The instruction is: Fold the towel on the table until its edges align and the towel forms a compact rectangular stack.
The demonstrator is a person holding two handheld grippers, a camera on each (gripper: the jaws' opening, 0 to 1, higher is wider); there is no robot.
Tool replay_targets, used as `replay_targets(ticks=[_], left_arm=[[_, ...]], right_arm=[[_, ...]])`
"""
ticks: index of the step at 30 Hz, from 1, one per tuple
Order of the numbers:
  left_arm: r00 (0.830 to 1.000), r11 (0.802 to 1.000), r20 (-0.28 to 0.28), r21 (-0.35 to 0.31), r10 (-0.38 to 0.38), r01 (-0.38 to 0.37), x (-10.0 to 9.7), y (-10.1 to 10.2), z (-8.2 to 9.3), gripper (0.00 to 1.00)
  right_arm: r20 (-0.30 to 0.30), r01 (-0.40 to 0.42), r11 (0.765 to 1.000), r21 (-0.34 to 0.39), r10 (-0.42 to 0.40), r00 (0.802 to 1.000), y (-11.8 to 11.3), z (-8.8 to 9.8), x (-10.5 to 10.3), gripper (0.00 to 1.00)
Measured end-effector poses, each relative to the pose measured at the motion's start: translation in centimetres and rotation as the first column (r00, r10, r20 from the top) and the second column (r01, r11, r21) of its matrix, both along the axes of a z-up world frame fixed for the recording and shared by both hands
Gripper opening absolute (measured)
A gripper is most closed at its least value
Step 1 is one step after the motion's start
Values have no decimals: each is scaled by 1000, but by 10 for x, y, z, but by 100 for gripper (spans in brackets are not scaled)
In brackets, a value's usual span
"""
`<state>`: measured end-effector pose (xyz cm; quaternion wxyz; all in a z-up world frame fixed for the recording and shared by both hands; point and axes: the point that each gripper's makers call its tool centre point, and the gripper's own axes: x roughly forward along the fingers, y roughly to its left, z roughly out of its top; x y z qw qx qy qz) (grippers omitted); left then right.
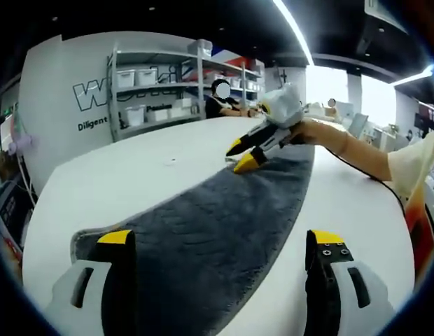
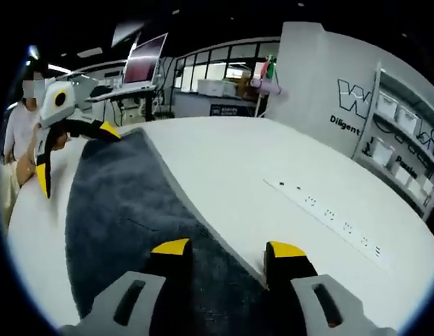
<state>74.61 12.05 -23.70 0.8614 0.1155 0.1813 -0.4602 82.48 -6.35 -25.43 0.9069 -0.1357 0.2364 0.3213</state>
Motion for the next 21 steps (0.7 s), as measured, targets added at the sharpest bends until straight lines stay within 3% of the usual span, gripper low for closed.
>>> replay_targets(ticks=[6, 16, 21], left_arm=[[1000, 1000, -4, 2, -2, 2, 0, 0, 0, 99], [1000, 1000, -11, -15, 25, -25, 5, 6, 3, 99], [999, 999, -16, -24, 30, -30, 6, 7, 4, 99]], right_arm=[[41, 59, 998, 0, -59, 997, -21, 18, 10, 46], [70, 135, 988, 74, -140, 988, -54, 54, 2, 73], [51, 150, 985, 80, -155, 987, -70, 51, -13, 95]])
